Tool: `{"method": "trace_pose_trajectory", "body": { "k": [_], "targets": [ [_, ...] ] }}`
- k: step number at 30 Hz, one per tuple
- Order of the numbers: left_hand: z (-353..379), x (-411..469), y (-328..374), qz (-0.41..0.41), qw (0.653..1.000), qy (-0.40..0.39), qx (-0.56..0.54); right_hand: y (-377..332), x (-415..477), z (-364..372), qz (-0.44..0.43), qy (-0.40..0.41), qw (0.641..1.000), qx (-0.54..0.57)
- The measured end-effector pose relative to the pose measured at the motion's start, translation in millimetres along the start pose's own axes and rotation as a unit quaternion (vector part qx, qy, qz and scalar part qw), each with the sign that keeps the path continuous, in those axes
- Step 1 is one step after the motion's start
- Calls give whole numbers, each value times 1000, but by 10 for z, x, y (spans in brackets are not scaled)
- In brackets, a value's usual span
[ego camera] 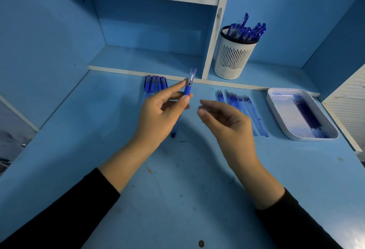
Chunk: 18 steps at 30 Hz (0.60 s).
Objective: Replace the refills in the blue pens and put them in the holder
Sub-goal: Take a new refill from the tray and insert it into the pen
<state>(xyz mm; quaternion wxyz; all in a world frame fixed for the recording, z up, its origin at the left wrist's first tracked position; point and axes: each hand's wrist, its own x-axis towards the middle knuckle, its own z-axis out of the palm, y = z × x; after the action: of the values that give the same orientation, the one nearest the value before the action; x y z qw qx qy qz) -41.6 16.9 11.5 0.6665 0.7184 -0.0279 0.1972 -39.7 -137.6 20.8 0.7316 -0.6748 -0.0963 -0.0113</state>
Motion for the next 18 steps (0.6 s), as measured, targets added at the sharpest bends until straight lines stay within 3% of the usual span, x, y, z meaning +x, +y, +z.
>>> {"method": "trace_pose_trajectory", "body": {
  "k": [4,9,18],
  "targets": [
    [-80,-67,-59,11,997,-48,65,6,13,-119,-31,17,999,34],
    [-90,-110,-153,92,979,-123,134,76,9,-177,-47,4,999,14],
    [-69,-146,-262,36,979,-159,121,253,-24,-230,-22,22,999,19]
  ]
}}
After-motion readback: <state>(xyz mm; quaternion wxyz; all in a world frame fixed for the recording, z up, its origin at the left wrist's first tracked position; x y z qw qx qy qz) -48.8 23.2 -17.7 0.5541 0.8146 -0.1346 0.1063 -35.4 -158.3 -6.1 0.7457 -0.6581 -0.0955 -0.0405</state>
